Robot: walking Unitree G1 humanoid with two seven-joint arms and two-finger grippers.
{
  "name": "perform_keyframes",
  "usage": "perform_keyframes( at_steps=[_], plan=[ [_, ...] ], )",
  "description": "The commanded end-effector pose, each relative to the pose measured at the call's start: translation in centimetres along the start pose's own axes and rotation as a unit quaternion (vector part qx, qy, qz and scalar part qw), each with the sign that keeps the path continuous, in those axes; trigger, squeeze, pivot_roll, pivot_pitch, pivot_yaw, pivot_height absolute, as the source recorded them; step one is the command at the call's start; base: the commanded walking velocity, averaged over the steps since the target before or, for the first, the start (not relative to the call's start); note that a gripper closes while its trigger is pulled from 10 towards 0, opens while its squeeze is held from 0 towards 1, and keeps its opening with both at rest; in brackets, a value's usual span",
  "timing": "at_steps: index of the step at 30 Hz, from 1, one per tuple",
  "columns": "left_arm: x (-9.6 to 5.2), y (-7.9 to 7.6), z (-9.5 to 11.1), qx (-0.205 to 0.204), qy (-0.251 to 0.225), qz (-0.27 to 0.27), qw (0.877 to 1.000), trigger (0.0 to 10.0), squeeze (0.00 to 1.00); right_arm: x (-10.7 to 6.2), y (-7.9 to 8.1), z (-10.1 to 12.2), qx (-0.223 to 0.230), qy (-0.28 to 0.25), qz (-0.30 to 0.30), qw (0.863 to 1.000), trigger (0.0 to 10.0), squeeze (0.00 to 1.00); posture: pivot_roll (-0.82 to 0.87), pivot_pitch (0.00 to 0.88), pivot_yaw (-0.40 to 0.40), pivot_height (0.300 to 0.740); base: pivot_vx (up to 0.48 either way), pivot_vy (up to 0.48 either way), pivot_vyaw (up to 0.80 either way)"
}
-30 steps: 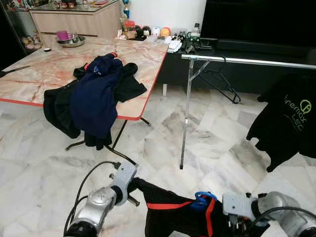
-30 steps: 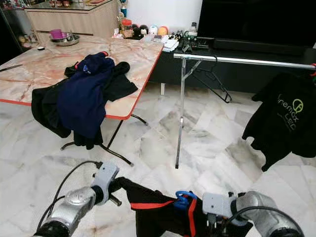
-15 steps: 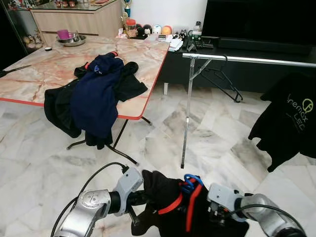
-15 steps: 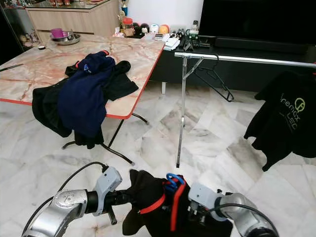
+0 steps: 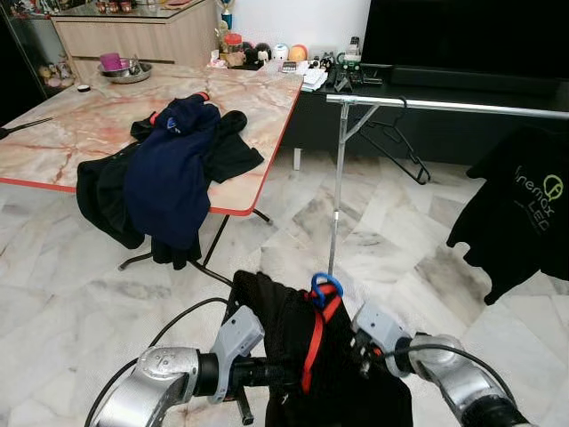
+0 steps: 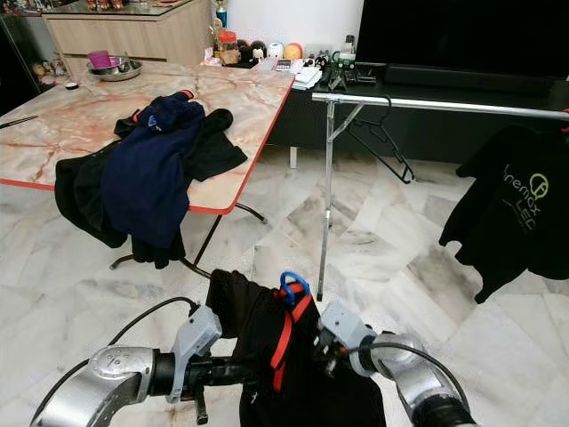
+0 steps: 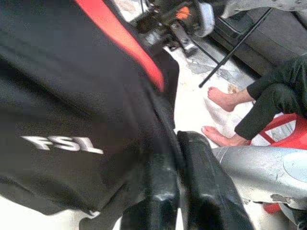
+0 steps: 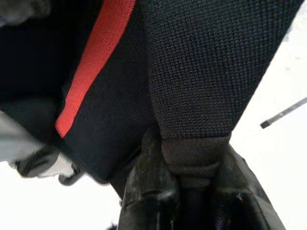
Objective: Hang hanger
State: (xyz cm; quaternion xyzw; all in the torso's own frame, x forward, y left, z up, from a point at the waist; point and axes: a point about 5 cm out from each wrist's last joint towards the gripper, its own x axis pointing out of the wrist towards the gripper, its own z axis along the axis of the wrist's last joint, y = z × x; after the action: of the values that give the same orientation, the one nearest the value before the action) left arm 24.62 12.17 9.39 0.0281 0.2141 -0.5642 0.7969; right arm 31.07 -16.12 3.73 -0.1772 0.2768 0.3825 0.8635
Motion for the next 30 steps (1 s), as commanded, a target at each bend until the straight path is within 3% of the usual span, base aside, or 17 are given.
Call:
perform_keyframes(
  at_steps=[1, 6, 15, 20, 22, 25, 28, 30],
  plan=[
    [-0.1, -0.4, 0.1, -0.001, 0.001, -0.01, 1.0, 10.0, 1.0, -0.1, -0.7, 1.1, 0.017, -0.035, -0.029, 0.999, 0.0, 0.0, 0.12, 0.058, -0.02, 0.74, 0.0, 0.0, 0.0],
    [-0.3, -0.5, -0.1, -0.002, 0.008, -0.016, 1.0, 10.0, 1.0, 0.1, -0.8, 1.7, 0.027, -0.059, -0.037, 0.997, 0.0, 0.0, 0.12, 0.05, -0.019, 0.74, 0.0, 0.0, 0.0],
    [-0.6, -0.5, -0.7, 0.003, 0.041, -0.013, 0.999, 10.0, 1.0, 0.0, -0.8, 2.1, -0.012, -0.082, -0.026, 0.996, 0.0, 0.0, 0.12, 0.042, -0.02, 0.74, 0.0, 0.0, 0.0],
    [-1.2, 0.3, -1.4, 0.015, 0.063, 0.019, 0.998, 10.0, 1.0, -1.0, -0.9, 1.1, -0.057, -0.072, 0.019, 0.996, 0.0, 0.0, 0.12, 0.046, -0.022, 0.74, 0.0, 0.0, 0.0],
    [-1.8, 0.8, -1.6, 0.021, 0.073, 0.027, 0.997, 10.0, 1.0, -1.8, -0.6, -0.1, -0.101, -0.044, 0.068, 0.992, 0.0, 0.0, 0.12, 0.05, -0.027, 0.74, 0.0, 0.0, 0.0],
    [-2.4, 1.3, -1.4, 0.027, 0.074, 0.041, 0.996, 10.0, 1.0, -2.6, -0.9, -1.1, -0.119, -0.018, 0.09, 0.989, 0.0, 0.0, 0.12, 0.051, -0.028, 0.74, 0.0, 0.0, 0.0],
    [-2.7, 2.0, -0.6, 0.039, 0.064, 0.056, 0.996, 10.0, 1.0, -4.0, -1.1, -2.9, -0.18, 0.033, 0.138, 0.973, 0.0, 0.0, 0.12, 0.054, -0.033, 0.74, 0.0, 0.0, 0.0],
    [-2.6, 2.1, -0.4, 0.043, 0.062, 0.057, 0.996, 10.0, 1.0, -4.3, -1.0, -3.1, -0.2, 0.039, 0.148, 0.968, 0.0, 0.0, 0.12, 0.053, -0.033, 0.74, 0.0, 0.0, 0.0]
  ],
)
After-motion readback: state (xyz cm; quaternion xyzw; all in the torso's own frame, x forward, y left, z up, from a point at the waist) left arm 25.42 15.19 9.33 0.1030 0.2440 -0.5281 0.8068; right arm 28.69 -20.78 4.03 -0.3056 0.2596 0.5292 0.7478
